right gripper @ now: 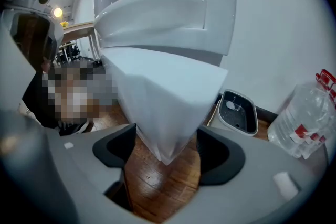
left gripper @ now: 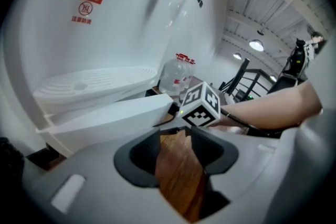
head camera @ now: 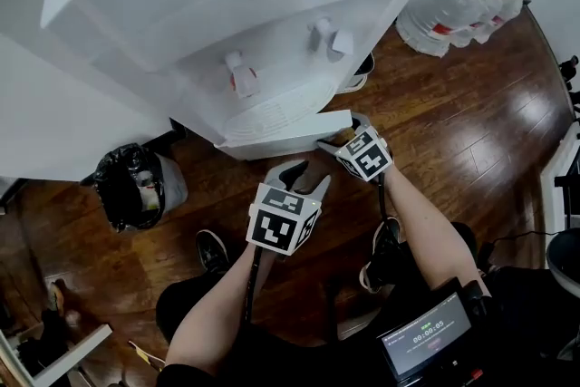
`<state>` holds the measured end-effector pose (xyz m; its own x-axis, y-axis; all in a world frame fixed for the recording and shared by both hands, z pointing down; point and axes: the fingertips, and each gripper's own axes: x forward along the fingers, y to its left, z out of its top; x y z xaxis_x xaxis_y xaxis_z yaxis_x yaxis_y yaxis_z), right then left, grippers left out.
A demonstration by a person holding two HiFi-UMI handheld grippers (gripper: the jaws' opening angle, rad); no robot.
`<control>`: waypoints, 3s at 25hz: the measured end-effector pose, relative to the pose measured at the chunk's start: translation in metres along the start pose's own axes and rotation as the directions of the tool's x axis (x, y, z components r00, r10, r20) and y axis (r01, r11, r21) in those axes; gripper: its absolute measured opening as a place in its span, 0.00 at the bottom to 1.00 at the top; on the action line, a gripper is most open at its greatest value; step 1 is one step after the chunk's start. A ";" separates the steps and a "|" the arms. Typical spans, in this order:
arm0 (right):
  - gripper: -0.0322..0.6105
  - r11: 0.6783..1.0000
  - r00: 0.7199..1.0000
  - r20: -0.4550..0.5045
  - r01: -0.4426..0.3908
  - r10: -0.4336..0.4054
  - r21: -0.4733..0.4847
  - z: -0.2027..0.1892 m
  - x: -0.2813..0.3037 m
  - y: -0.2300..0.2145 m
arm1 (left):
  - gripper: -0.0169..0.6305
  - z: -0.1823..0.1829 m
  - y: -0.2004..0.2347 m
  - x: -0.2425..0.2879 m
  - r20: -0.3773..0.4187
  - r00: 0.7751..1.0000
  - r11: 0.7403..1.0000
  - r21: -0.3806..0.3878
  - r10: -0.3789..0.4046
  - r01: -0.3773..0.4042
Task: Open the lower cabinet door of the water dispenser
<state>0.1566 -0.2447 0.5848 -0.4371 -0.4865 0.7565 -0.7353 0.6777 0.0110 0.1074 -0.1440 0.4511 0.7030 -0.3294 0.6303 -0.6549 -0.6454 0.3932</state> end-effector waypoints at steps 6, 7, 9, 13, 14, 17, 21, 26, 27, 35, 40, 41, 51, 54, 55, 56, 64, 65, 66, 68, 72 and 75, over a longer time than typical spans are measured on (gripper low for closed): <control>0.50 1.000 0.999 -0.045 -0.008 0.007 -0.022 -0.033 -0.029 0.033 | 0.34 -0.035 -0.010 -0.010 -0.058 0.998 1.000 0.015 0.005 -0.004; 0.49 1.000 0.999 -0.042 -0.005 0.004 -0.019 -0.036 -0.033 0.038 | 0.34 -0.036 -0.013 -0.013 -0.054 0.999 1.000 0.009 0.003 -0.002; 0.47 1.000 0.999 -0.033 0.013 -0.013 -0.012 -0.042 -0.038 0.047 | 0.34 -0.038 -0.021 -0.018 -0.041 0.999 1.000 0.005 -0.005 0.005; 0.44 0.999 0.999 -0.018 0.038 -0.038 0.016 -0.054 -0.053 0.079 | 0.34 -0.054 -0.047 -0.027 -0.043 0.999 0.999 0.032 -0.025 0.027; 0.42 0.999 0.999 -0.020 0.039 -0.039 0.011 -0.057 -0.056 0.088 | 0.34 -0.061 -0.051 -0.030 -0.048 0.999 0.999 0.038 -0.024 0.026; 0.37 0.999 0.999 -0.018 0.043 -0.043 -0.011 -0.060 -0.064 0.112 | 0.34 -0.079 -0.055 -0.040 -0.048 0.999 0.999 0.041 0.005 -0.003; 0.36 0.999 0.999 0.009 0.040 -0.040 -0.007 -0.057 -0.074 0.136 | 0.34 -0.091 -0.044 -0.054 0.015 0.996 0.996 -0.031 0.090 -0.089; 0.35 1.000 1.000 0.030 0.006 -0.006 -0.011 -0.059 -0.080 0.175 | 0.34 -0.103 -0.034 -0.074 0.075 0.982 0.980 -0.116 0.173 -0.164; 0.35 1.000 0.999 0.033 0.001 -0.001 -0.019 -0.059 -0.079 0.182 | 0.34 -0.108 -0.034 -0.078 0.077 0.979 0.978 -0.111 0.187 -0.178; 0.32 0.996 0.997 0.053 -0.053 0.057 -0.069 -0.052 -0.082 0.235 | 0.40 -0.149 -0.036 -0.094 0.059 0.977 0.972 -0.123 0.207 -0.198; 0.32 0.994 0.996 0.054 -0.067 0.072 -0.084 -0.048 -0.082 0.249 | 0.40 -0.148 -0.036 -0.101 0.077 0.974 0.972 -0.113 0.215 -0.205; 0.32 0.994 0.996 0.055 -0.068 0.073 -0.084 -0.048 -0.081 0.250 | 0.40 -0.147 -0.035 -0.102 0.078 0.974 0.972 -0.119 0.213 -0.203; 0.32 0.991 0.993 0.058 -0.102 0.107 -0.083 -0.045 -0.080 0.262 | 0.40 -0.148 -0.035 -0.109 0.073 0.977 0.974 -0.124 0.198 -0.189; 0.32 0.988 0.990 0.059 -0.121 0.127 -0.092 -0.043 -0.079 0.269 | 0.40 -0.152 -0.034 -0.111 0.067 0.979 0.974 -0.127 0.195 -0.185; 0.32 0.987 0.989 0.059 -0.128 0.134 -0.095 -0.043 -0.079 0.272 | 0.40 -0.153 -0.033 -0.112 0.065 0.979 0.974 -0.129 0.195 -0.186; 0.32 0.986 0.988 0.059 -0.135 0.141 -0.098 -0.042 -0.078 0.275 | 0.40 -0.154 -0.031 -0.113 0.064 0.978 0.974 -0.131 0.196 -0.187; 0.27 0.969 0.976 0.058 -0.199 0.209 -0.148 -0.032 -0.073 0.306 | 0.39 -0.156 -0.018 -0.127 0.065 0.977 0.971 -0.145 0.203 -0.192; 0.27 0.967 0.975 0.059 -0.202 0.213 -0.153 -0.031 -0.072 0.310 | 0.39 -0.157 -0.017 -0.129 0.063 0.977 0.970 -0.144 0.206 -0.195; 0.27 0.966 0.975 0.060 -0.204 0.216 -0.158 -0.030 -0.071 0.312 | 0.39 -0.159 -0.015 -0.130 0.061 0.976 0.970 -0.143 0.209 -0.198; 0.26 0.963 0.973 0.059 -0.212 0.224 -0.168 -0.028 -0.069 0.318 | 0.39 -0.162 -0.011 -0.134 0.057 0.974 0.968 -0.142 0.217 -0.208; 0.26 0.956 0.967 0.061 -0.231 0.246 -0.182 -0.022 -0.065 0.329 | 0.35 -0.167 0.002 -0.143 0.049 0.965 0.957 -0.149 0.259 -0.249; 0.25 0.951 0.964 0.061 -0.243 0.259 -0.188 -0.018 -0.062 0.336 | 0.33 -0.170 0.011 -0.150 0.045 0.959 0.949 -0.162 0.281 -0.270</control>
<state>-0.0542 0.0235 0.5537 -0.6429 -0.3272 0.6926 -0.4957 0.8670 -0.0506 -0.0522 0.0155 0.4749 0.5027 -0.5279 0.6845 -0.8564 -0.4117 0.3114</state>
